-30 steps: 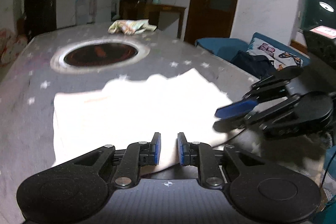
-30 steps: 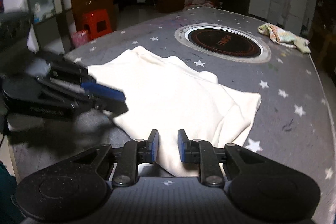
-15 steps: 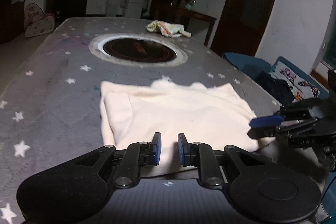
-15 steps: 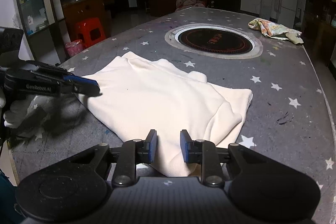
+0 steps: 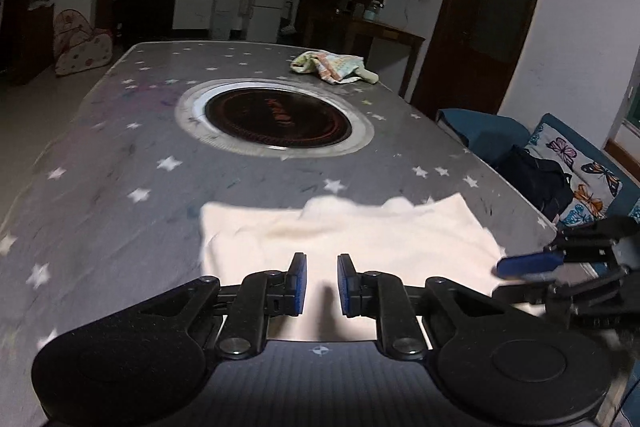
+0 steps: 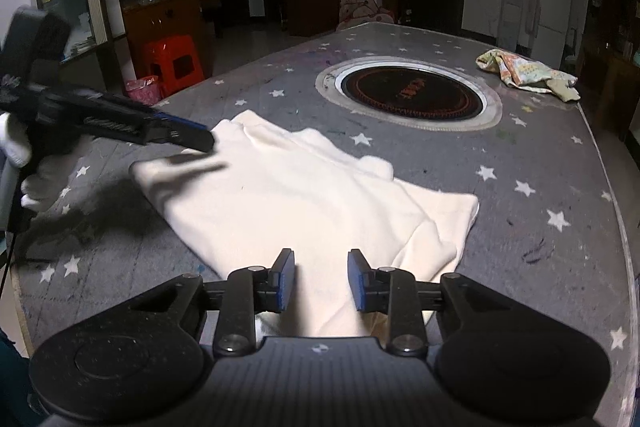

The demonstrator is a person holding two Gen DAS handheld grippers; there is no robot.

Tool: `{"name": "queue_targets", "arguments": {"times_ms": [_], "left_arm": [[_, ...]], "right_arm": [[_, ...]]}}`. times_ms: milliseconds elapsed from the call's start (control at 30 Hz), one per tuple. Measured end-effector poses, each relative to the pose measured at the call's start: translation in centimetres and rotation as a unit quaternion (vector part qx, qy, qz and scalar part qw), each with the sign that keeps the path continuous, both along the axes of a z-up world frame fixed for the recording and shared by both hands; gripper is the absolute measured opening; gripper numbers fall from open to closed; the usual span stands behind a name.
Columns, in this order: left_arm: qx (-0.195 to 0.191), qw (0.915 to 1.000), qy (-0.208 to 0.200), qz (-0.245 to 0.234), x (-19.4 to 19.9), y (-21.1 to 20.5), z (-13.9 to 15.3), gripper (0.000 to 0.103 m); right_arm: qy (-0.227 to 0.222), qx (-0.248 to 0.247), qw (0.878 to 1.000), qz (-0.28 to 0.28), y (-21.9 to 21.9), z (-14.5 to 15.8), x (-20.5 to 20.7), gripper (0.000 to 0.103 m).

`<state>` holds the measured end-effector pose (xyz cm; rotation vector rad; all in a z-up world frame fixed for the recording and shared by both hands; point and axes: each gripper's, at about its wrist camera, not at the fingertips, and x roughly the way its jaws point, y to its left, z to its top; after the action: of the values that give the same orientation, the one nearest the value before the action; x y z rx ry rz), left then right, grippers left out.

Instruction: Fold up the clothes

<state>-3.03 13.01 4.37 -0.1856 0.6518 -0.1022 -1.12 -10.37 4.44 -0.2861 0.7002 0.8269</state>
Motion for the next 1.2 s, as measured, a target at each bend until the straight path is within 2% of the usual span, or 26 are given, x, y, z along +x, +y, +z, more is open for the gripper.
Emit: {"name": "queue_targets", "arguments": {"times_ms": [167,300,367,567,733,900,1100,1200], "left_arm": [[0.004,0.9998,0.015,-0.008,3.9,-0.2,-1.1,0.017],[0.005,0.9992,0.038,0.01,5.9,0.5,-2.9,0.015],[-0.013,0.9992,0.036,0.014,6.0,1.1,-2.9,0.015],[-0.012,0.9998,0.013,0.001,5.4,0.6,-1.6,0.016],[-0.008,0.9995,0.029,0.004,6.3,0.6,-2.5,0.016],[-0.006,0.9995,0.03,0.004,6.1,0.9,-2.6,0.016],[-0.009,0.9998,0.018,0.002,5.9,0.6,-2.0,0.016],[-0.005,0.9997,0.025,0.003,6.4,0.4,-2.4,0.016]], "right_arm": [[0.0,-0.001,1.0,-0.003,0.3,-0.2,0.9,0.029],[0.003,-0.005,1.0,-0.002,0.3,-0.4,1.4,0.029],[0.003,-0.007,1.0,-0.001,0.4,-0.4,1.7,0.029],[-0.01,0.0,1.0,0.005,1.5,0.3,3.5,0.029],[-0.011,-0.004,1.0,0.014,3.3,-0.4,6.0,0.029],[0.011,-0.023,1.0,-0.002,3.7,-2.1,7.6,0.029],[-0.002,0.005,1.0,0.007,4.3,-0.4,7.9,0.029],[0.002,-0.001,1.0,0.014,5.7,-1.0,8.6,0.029]]}}
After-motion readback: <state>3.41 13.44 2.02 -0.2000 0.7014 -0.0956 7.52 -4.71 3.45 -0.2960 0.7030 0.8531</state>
